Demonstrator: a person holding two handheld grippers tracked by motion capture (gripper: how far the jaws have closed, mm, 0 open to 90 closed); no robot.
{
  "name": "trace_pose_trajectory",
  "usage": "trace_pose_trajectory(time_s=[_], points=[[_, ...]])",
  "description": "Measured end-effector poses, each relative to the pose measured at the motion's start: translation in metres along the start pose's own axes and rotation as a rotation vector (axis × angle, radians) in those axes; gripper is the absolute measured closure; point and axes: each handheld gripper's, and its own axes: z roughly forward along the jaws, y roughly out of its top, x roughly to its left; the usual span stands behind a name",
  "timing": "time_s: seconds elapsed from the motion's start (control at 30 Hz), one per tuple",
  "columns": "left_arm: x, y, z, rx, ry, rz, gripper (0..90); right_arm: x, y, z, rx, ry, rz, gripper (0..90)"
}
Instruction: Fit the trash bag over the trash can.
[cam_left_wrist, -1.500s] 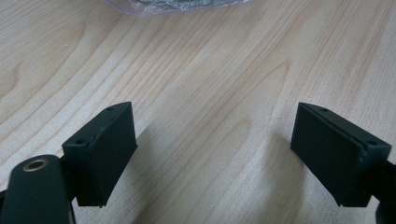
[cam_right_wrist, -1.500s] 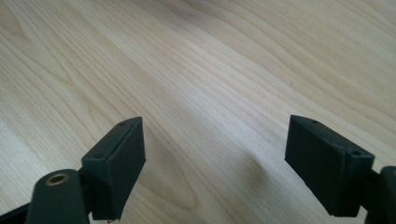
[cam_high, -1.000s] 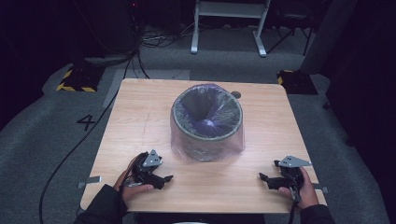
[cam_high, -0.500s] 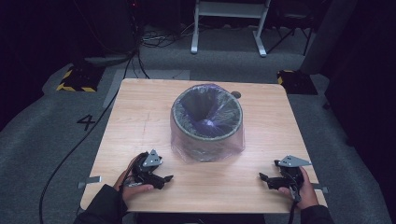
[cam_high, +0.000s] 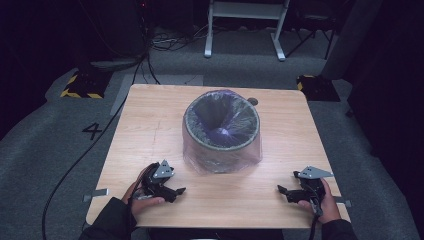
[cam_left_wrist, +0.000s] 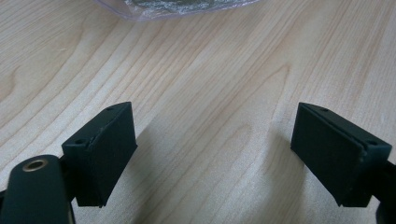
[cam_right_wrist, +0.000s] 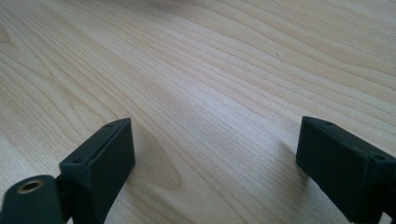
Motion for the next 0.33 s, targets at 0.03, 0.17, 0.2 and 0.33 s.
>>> trace_pose_trajectory(time_s=[0.03, 0.17, 0.2, 0.33], points=[[0.0000, 0.0000, 0.0000, 0.000, 0.001, 0.000, 13.7, -0.0001, 0.0000, 0.0000, 0.000, 0.001, 0.000, 11.5], [0.0003, 0.0003, 0.0002, -0.001, 0.000, 0.003, 13.7, -0.0002, 0.0000, 0.0000, 0.000, 0.001, -0.001, 11.5], [0.0005, 0.0003, 0.0003, -0.001, 0.000, 0.004, 13.6, -0.0002, -0.0001, 0.0000, 0.000, 0.001, -0.001, 11.6], [0.0009, 0.0009, 0.0009, -0.001, -0.003, 0.004, 13.6, -0.0002, -0.0001, 0.0000, 0.000, 0.002, -0.001, 11.5]])
